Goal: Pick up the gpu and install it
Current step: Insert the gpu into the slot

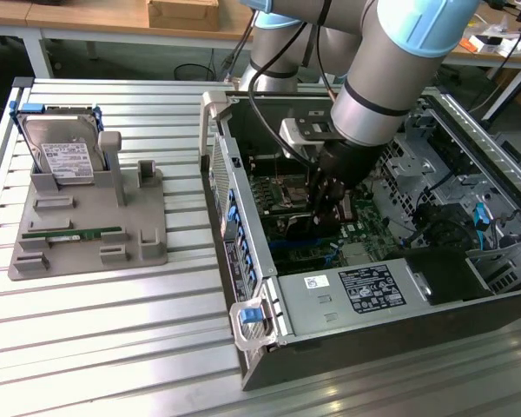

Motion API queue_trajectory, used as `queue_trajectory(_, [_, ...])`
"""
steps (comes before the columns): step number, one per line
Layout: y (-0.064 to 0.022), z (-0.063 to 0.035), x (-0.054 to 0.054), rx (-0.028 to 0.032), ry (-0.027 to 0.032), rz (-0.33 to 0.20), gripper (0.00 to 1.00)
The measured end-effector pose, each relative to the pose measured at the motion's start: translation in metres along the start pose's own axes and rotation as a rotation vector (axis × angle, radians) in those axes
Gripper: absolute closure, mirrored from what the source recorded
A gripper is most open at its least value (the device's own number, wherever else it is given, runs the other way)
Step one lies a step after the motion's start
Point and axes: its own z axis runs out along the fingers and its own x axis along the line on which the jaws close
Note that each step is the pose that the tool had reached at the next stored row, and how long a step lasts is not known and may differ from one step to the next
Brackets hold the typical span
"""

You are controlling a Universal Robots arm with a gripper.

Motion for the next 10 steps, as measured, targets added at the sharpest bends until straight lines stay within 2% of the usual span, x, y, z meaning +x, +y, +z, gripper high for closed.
queue_trajectory(2, [0.0002,0.0004,0.0005,0.0001,0.0007,0.001,0.74])
queue_trajectory(4, [0.0002,0.0002,0.0010,0.0001,0.0045,0.001,0.74])
queue_trajectory(10, [-0.0005,0.0019,0.0010,-0.0002,0.0053,0.001,0.74])
